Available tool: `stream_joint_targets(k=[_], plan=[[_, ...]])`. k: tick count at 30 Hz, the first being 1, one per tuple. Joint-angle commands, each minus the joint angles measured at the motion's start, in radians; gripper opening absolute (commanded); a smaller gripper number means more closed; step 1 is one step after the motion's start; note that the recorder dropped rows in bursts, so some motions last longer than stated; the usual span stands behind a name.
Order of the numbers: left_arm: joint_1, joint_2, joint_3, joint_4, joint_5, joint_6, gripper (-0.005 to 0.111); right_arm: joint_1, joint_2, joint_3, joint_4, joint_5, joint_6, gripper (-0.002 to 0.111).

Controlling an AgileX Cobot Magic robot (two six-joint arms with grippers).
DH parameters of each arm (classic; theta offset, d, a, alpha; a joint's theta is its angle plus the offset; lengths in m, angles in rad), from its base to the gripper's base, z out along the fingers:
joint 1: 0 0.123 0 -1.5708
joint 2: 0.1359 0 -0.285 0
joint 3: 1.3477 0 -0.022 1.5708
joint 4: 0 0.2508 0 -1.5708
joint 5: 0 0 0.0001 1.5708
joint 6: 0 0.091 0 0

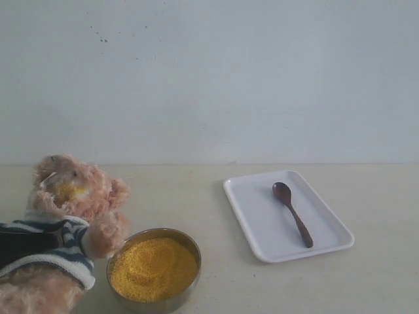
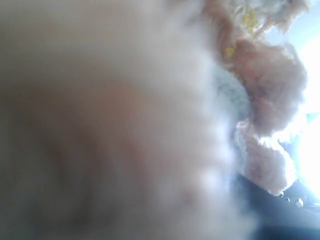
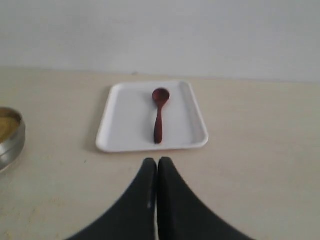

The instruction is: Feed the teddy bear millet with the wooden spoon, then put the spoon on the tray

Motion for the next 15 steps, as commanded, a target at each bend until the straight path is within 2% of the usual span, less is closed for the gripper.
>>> stream_joint_targets(k=[1, 15], plan=[[0.003, -0.006, 0.001, -0.023, 0.034, 0.040, 0.004, -0.002, 0.006, 0.001, 0.001, 0.087, 0.013, 0.000], [0.003, -0.006, 0.001, -0.028, 0.044, 0.077, 0.004, -0.002, -0.017, 0.001, 0.011, 0.097, 0.013, 0.000]])
